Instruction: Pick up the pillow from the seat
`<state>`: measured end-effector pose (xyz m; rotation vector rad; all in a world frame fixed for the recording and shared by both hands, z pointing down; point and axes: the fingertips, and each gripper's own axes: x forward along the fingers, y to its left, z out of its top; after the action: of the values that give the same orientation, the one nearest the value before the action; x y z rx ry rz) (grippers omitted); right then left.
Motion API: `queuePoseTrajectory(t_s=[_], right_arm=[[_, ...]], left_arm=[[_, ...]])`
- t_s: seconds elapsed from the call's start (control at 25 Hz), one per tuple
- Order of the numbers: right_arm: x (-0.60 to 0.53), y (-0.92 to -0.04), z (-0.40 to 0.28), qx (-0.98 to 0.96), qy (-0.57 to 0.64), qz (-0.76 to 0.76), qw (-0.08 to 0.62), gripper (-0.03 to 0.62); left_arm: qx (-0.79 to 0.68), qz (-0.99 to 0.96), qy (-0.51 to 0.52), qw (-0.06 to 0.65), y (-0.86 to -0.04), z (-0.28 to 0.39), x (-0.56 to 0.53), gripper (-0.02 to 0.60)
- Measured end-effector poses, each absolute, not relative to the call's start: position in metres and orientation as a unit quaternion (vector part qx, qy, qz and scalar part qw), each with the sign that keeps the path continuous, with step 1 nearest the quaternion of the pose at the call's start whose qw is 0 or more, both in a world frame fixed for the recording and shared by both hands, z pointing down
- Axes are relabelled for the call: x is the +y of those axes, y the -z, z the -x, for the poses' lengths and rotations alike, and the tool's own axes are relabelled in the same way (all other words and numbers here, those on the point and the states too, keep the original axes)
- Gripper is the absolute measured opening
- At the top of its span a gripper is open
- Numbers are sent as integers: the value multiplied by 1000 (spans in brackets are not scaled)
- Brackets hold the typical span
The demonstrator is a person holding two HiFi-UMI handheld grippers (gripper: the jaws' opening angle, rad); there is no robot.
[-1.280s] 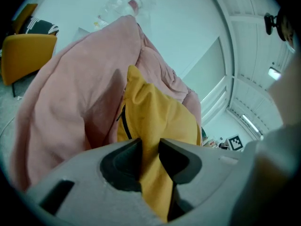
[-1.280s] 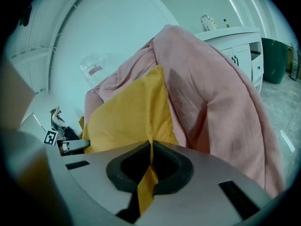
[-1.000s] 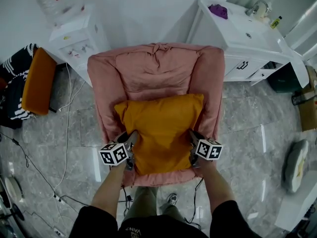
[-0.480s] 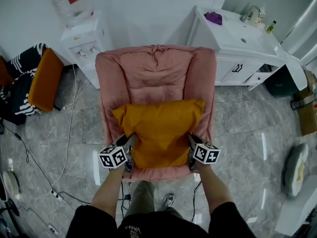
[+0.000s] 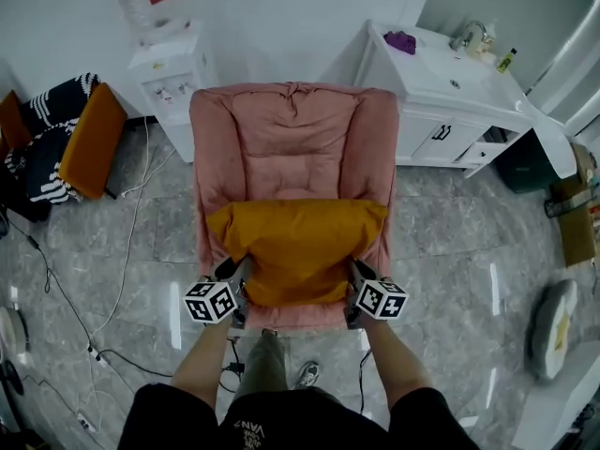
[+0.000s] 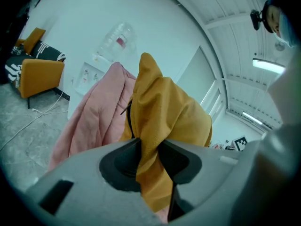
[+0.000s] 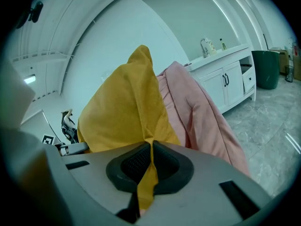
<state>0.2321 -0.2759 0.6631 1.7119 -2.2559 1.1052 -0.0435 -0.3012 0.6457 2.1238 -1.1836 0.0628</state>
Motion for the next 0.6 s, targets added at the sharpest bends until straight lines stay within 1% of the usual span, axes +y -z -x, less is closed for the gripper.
queuePoseTrajectory(t_s=[0.36, 0.6], right_arm=[[-230, -650, -233, -755, -345, -554, 57, 9], [-204, -632, -227, -771, -324, -544, 59, 9]], left_arm=[[-470, -822, -45, 319, -629, 42, -249, 117], [-478, -826, -58, 292, -611, 48, -220, 106]])
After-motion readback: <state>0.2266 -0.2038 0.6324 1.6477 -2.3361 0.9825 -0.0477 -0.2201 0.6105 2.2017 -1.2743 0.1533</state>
